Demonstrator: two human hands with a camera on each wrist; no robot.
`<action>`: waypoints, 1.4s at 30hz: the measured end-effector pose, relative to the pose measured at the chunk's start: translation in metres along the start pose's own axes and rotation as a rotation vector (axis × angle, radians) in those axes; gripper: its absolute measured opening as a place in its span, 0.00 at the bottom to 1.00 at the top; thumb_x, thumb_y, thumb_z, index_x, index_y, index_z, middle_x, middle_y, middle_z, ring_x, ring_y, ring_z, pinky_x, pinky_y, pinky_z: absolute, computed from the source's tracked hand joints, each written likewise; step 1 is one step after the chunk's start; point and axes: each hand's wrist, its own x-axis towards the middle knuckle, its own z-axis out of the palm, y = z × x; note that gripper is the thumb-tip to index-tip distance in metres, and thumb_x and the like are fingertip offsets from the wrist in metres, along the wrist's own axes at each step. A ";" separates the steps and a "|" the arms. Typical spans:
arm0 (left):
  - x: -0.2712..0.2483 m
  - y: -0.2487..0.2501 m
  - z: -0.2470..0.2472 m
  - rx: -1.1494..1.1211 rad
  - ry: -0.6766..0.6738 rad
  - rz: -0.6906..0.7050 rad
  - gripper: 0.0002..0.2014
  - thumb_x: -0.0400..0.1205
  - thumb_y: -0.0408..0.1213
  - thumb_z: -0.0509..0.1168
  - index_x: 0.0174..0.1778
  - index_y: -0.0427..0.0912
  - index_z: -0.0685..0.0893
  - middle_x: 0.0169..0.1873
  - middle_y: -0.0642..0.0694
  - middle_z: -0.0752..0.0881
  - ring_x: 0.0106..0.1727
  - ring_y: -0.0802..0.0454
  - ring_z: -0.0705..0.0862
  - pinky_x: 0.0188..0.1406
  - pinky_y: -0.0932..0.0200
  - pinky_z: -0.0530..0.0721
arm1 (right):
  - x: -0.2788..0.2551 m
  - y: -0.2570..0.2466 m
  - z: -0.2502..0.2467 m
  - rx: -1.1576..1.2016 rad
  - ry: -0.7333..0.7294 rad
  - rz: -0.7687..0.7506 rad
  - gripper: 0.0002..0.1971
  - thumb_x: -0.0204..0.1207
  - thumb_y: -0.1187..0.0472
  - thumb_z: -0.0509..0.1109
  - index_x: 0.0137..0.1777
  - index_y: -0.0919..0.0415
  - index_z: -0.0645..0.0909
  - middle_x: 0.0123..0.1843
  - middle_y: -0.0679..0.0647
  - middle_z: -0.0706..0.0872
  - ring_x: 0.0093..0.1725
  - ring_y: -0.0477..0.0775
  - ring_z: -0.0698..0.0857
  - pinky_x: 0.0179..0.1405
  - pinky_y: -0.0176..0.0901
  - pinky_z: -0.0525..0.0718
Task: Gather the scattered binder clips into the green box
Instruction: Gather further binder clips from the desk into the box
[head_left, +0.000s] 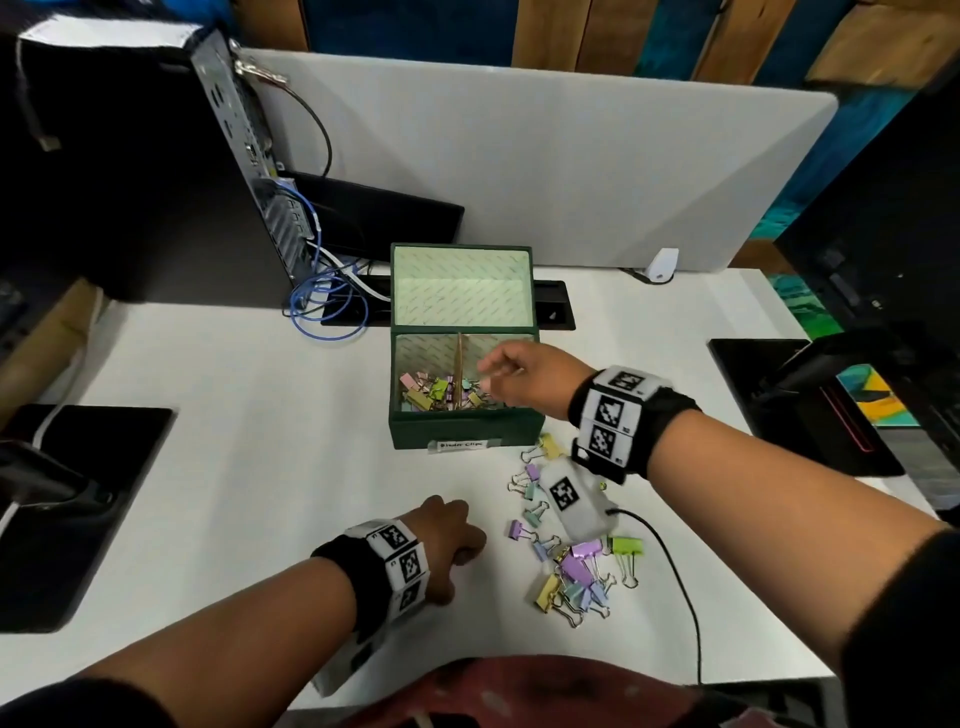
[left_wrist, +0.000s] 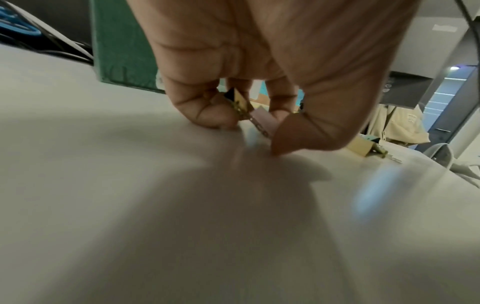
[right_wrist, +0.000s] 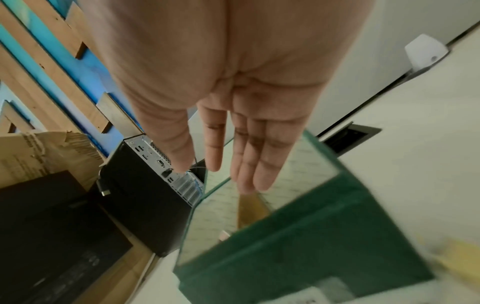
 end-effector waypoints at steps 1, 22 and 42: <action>0.001 -0.001 -0.001 -0.008 -0.003 -0.006 0.13 0.63 0.37 0.69 0.34 0.50 0.69 0.44 0.47 0.71 0.45 0.46 0.70 0.42 0.49 0.79 | -0.006 0.012 -0.001 -0.019 0.000 0.011 0.09 0.77 0.54 0.68 0.56 0.50 0.79 0.48 0.45 0.80 0.49 0.47 0.81 0.55 0.41 0.80; 0.046 0.015 -0.137 -0.273 0.664 -0.136 0.13 0.73 0.41 0.72 0.52 0.49 0.82 0.62 0.47 0.75 0.64 0.48 0.72 0.58 0.59 0.68 | -0.096 0.148 0.008 -0.075 0.031 0.254 0.08 0.75 0.64 0.66 0.48 0.49 0.80 0.50 0.51 0.90 0.42 0.44 0.82 0.44 0.28 0.76; 0.056 0.032 -0.040 -0.021 0.146 0.042 0.25 0.72 0.44 0.70 0.65 0.49 0.72 0.65 0.48 0.74 0.65 0.45 0.73 0.63 0.51 0.78 | -0.055 0.143 0.016 -0.469 -0.069 0.216 0.29 0.74 0.68 0.65 0.75 0.47 0.70 0.73 0.55 0.73 0.70 0.59 0.75 0.70 0.48 0.74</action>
